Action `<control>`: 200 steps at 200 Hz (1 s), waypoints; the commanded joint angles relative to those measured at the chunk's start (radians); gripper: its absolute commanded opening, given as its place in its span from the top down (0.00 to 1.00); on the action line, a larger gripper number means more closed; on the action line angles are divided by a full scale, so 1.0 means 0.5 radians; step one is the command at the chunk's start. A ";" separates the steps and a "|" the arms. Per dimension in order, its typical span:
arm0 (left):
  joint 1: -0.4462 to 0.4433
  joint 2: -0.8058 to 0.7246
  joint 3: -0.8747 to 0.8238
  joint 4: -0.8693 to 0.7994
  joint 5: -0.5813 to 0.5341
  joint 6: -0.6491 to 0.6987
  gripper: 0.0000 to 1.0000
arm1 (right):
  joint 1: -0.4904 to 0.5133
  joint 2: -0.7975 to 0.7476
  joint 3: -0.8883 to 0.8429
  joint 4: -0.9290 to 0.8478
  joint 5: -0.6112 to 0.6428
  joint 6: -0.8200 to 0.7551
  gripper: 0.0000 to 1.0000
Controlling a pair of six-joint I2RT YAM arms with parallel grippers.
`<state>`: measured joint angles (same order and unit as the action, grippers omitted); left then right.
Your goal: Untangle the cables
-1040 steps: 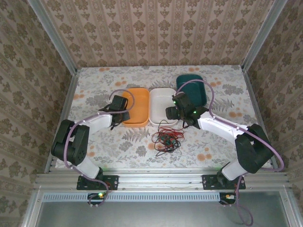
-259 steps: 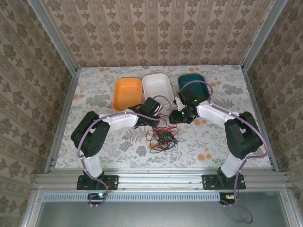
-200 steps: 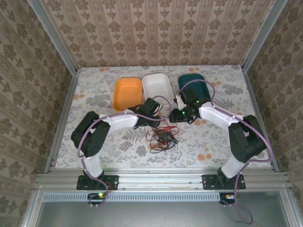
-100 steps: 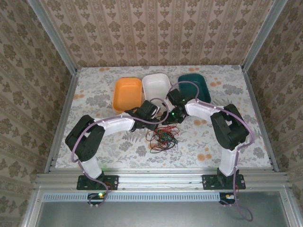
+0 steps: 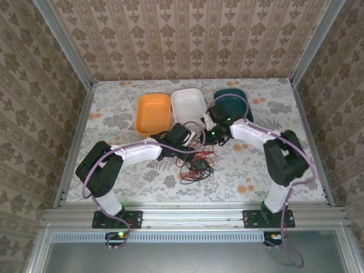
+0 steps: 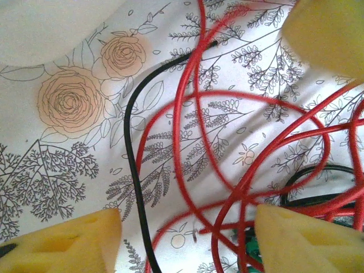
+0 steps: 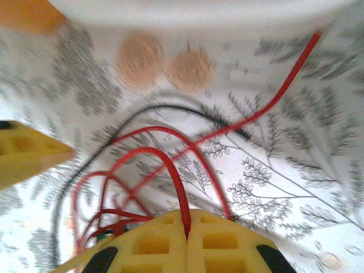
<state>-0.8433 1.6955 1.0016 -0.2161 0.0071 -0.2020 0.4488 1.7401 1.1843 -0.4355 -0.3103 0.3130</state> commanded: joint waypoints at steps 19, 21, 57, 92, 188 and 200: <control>-0.008 0.092 0.010 0.032 0.047 0.033 0.31 | -0.067 -0.427 -0.031 0.199 0.151 0.138 1.00; -0.008 0.097 0.012 0.035 0.047 0.033 0.31 | -0.070 -0.439 -0.032 0.203 0.155 0.143 1.00; -0.008 0.168 -0.012 0.141 0.079 -0.012 0.32 | -0.104 -0.687 -0.062 0.331 0.244 0.222 1.00; -0.013 0.247 -0.006 0.142 0.078 -0.019 0.33 | -0.127 -1.014 -0.119 0.504 0.503 0.243 1.00; -0.013 0.251 -0.066 0.156 0.048 -0.038 0.22 | -0.485 -1.221 -0.064 0.801 0.967 0.262 1.00; -0.013 0.248 -0.061 0.155 0.040 -0.038 0.22 | -0.527 -1.136 -0.016 0.761 0.976 0.255 1.00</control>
<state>-0.8429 1.7870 1.0008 -0.0631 0.0437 -0.2176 0.2176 1.1042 1.1324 -0.0708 0.1295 0.4454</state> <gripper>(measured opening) 0.778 0.067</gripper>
